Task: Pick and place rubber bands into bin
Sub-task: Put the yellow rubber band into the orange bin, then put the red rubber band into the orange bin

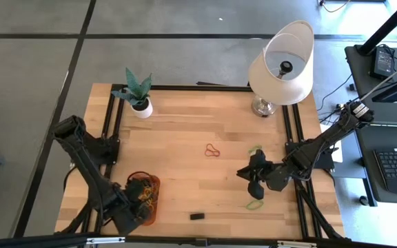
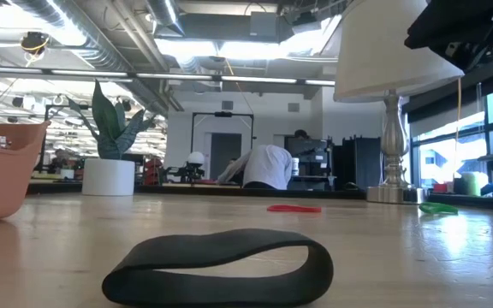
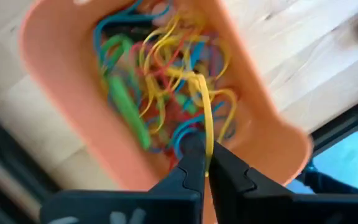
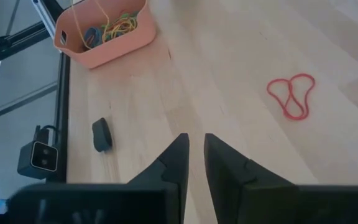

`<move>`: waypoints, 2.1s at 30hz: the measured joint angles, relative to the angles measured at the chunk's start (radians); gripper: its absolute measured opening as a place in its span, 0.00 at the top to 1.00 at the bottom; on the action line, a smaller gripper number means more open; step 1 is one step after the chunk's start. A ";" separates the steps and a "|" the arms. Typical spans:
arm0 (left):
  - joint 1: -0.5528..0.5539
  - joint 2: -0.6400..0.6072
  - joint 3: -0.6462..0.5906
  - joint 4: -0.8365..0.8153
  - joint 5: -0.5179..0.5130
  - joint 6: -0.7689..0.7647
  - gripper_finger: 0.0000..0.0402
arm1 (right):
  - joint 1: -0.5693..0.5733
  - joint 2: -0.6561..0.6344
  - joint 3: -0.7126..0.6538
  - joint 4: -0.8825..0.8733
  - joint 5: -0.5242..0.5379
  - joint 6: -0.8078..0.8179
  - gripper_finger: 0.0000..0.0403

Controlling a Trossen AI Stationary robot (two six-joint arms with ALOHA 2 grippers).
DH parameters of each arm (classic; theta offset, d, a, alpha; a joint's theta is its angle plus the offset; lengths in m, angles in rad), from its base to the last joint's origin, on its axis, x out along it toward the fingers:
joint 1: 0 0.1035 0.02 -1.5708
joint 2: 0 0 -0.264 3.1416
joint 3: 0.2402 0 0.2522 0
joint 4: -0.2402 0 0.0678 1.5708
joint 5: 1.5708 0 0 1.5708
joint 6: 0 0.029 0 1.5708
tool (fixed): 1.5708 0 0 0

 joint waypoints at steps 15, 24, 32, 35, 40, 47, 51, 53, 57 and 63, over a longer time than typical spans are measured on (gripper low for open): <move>0.099 0.000 0.000 0.002 0.020 0.185 0.70 | 0.000 0.001 0.000 0.002 -0.008 -0.022 0.86; 0.138 0.000 0.000 -0.003 0.050 0.293 0.77 | -0.011 0.001 0.000 0.008 -0.008 -0.023 0.86; 0.263 -0.001 0.000 0.003 0.033 0.678 0.98 | -0.058 0.001 0.000 0.051 -0.007 -0.024 0.86; 0.324 -0.008 0.000 0.003 0.014 0.865 0.99 | -0.075 0.001 0.000 0.086 -0.007 -0.024 0.87; 0.412 -0.049 0.000 0.003 -0.119 1.174 0.99 | -0.106 0.008 0.006 0.135 -0.007 -0.027 0.96; 0.525 -0.207 -0.101 0.067 -0.192 1.461 0.99 | -0.198 0.137 0.146 0.080 -0.006 -0.047 0.99; 0.595 -0.355 -0.251 0.184 -0.187 1.561 0.99 | -0.276 0.261 0.312 -0.144 -0.046 -0.012 0.99; 0.635 -0.431 -0.325 0.227 -0.170 1.595 0.99 | -0.324 0.325 0.408 -0.320 -0.106 0.054 0.99; 0.708 -0.570 -0.448 0.296 -0.131 1.658 0.99 | -0.416 0.452 0.565 -0.650 -0.232 0.164 0.99; 0.803 -0.711 -0.564 0.402 -0.115 1.746 0.99 | -0.503 0.573 0.609 -0.830 -0.256 0.321 0.96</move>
